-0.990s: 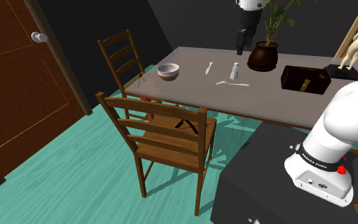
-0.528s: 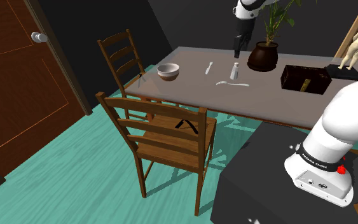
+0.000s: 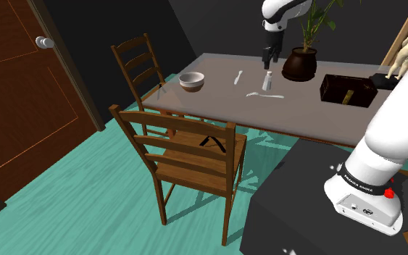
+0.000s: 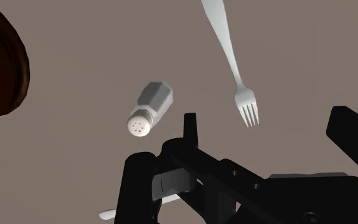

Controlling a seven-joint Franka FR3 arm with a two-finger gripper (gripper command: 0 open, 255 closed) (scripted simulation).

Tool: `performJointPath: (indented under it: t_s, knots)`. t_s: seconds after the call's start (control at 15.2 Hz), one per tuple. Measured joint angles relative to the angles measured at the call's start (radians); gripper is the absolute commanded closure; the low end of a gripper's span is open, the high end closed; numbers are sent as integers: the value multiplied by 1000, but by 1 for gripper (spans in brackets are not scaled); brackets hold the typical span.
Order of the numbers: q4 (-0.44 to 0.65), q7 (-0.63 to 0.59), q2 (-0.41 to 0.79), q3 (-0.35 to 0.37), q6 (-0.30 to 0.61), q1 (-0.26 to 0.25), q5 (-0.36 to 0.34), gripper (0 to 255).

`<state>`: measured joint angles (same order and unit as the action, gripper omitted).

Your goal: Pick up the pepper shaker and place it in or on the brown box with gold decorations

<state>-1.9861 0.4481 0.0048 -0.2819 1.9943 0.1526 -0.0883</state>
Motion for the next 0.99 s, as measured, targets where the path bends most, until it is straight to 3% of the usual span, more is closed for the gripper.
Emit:
performJointPath:
  t_s: [0.66,0.99]
  knots:
    - [357,148,392,-40,-29,114,131,0]
    - [355,162,444,-37,17,130,148,0]
